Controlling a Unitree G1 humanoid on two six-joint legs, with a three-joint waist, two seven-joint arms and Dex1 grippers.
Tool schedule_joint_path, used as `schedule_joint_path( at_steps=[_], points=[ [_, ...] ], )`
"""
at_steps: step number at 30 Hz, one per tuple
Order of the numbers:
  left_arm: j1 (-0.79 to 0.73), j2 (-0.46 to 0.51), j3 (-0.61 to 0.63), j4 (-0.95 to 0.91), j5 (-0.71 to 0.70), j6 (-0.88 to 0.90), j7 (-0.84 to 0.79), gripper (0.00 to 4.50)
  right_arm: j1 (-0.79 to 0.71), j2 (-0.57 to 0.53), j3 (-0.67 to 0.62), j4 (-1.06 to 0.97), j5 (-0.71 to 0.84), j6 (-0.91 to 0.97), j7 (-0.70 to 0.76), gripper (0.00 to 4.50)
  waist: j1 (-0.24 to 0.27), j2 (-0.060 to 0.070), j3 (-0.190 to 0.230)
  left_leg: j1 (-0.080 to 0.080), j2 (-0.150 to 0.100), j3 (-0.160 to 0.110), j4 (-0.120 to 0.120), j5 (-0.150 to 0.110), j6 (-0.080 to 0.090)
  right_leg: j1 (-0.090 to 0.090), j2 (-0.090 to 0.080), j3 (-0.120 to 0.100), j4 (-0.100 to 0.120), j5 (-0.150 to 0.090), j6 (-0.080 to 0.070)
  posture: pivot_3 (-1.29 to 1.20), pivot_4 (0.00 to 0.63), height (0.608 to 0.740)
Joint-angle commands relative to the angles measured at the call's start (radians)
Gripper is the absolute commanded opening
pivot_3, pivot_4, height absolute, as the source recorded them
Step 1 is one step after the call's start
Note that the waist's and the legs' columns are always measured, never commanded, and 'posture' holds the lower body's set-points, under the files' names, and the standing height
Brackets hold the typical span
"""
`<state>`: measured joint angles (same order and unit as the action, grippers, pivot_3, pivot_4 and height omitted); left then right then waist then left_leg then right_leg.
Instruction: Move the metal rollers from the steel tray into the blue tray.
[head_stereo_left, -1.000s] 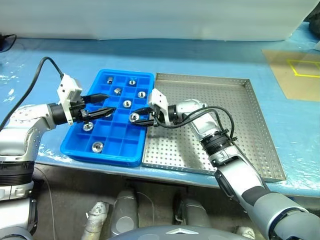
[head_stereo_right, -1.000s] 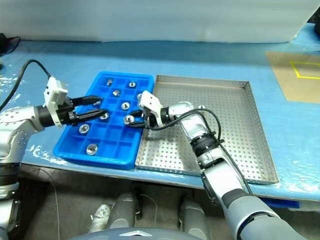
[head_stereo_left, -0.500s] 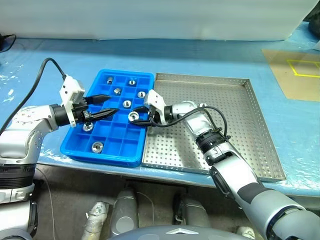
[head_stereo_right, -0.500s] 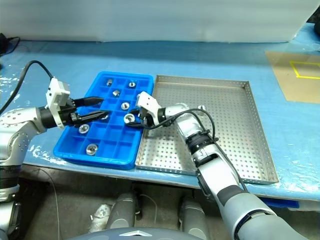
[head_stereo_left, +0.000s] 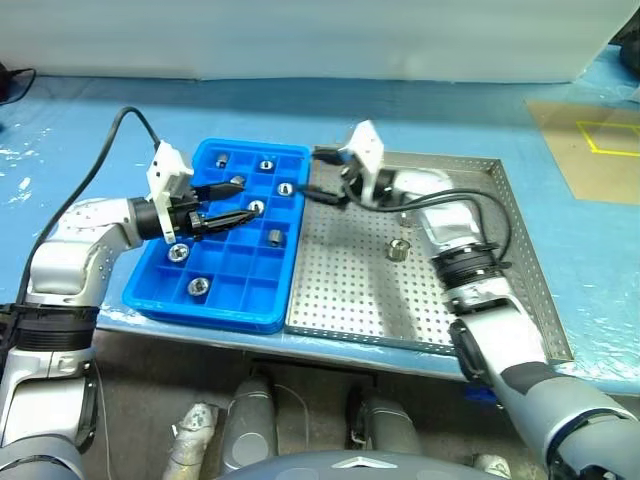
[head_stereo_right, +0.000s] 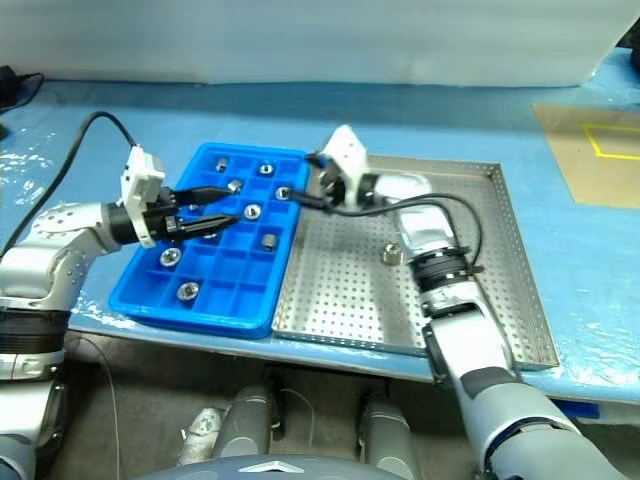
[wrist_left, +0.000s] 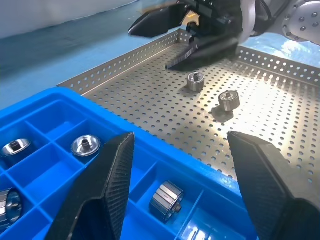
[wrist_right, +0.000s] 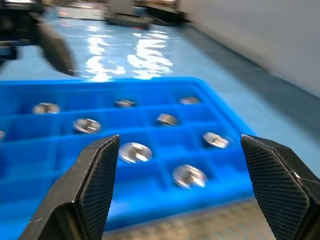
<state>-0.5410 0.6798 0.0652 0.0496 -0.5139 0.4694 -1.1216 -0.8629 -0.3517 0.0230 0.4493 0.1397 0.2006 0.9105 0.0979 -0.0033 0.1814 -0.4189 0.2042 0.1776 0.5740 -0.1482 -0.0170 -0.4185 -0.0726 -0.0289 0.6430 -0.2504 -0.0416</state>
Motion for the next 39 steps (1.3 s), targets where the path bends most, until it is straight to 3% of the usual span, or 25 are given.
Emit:
schedule_joint_path(
  at_steps=[1, 5, 10, 19, 32, 35, 39],
  points=[
    [-0.038, -0.02, -0.02, 0.01, 0.009, -0.028, -0.02, 3.15, 0.098, -0.081, -0.074, -0.154, 0.055, 0.089, -0.019, 3.97, -0.001, 0.0, 0.0, 0.0, 0.0, 0.0, 0.0, 0.0, 0.0, 0.0, 0.0, 0.0, 0.0, 0.0, 0.0, -0.04, 0.15, 0.74],
    [-0.058, -0.04, -0.042, 0.051, 0.023, -0.045, -0.041, 3.15, 0.34, -0.171, -0.104, -0.506, 0.154, 0.297, -0.011, 3.97, -0.008, 0.0, 0.0, 0.001, 0.0, 0.0, -0.001, 0.0, 0.0, 0.0, 0.005, 0.0, 0.0, 0.002, 0.004, -0.09, 0.15, 0.74],
    [-0.085, -0.062, -0.071, 0.114, 0.048, -0.069, -0.063, 3.15, 0.486, -0.17, -0.092, -0.622, 0.158, 0.368, -0.085, 3.97, -0.032, 0.001, 0.0, 0.005, 0.004, 0.0, -0.003, 0.002, -0.003, 0.0, 0.013, 0.004, 0.0, 0.002, 0.002, -0.14, 0.15, 0.74],
    [-0.133, -0.078, -0.085, 0.177, 0.075, -0.087, -0.09, 3.15, 0.534, -0.124, -0.057, -0.451, 0.111, 0.291, -0.154, 3.97, -0.033, 0.001, 0.0, 0.016, 0.004, 0.0, -0.003, 0.003, -0.005, 0.01, 0.013, 0.006, -0.003, 0.002, -0.005, -0.15, 0.15, 0.74],
    [-0.116, -0.063, -0.068, 0.162, 0.083, -0.08, -0.082, 3.15, 0.489, -0.075, -0.024, -0.187, 0.047, 0.128, -0.2, 3.97, -0.036, 0.001, 0.0, 0.017, 0.004, 0.0, -0.004, 0.003, -0.005, 0.012, 0.012, 0.006, -0.004, 0.002, -0.005, -0.12, 0.15, 0.74],
    [-0.109, -0.061, -0.066, 0.154, 0.081, -0.077, -0.079, 3.15, 0.483, -0.074, -0.021, -0.173, 0.039, 0.109, -0.203, 3.4, -0.035, 0.001, 0.0, 0.017, 0.004, 0.0, -0.003, 0.003, -0.005, 0.012, 0.012, 0.006, -0.004, 0.002, -0.005, -0.11, 0.15, 0.74],
    [-0.1, -0.059, -0.064, 0.145, 0.08, -0.075, -0.075, 3.15, 0.478, -0.071, -0.023, -0.178, 0.05, 0.099, -0.184, 2.08, -0.035, 0.001, 0.0, 0.017, 0.004, 0.0, -0.004, 0.003, -0.005, 0.012, 0.013, 0.006, -0.004, 0.002, -0.005, -0.11, 0.15, 0.74]
  ],
)
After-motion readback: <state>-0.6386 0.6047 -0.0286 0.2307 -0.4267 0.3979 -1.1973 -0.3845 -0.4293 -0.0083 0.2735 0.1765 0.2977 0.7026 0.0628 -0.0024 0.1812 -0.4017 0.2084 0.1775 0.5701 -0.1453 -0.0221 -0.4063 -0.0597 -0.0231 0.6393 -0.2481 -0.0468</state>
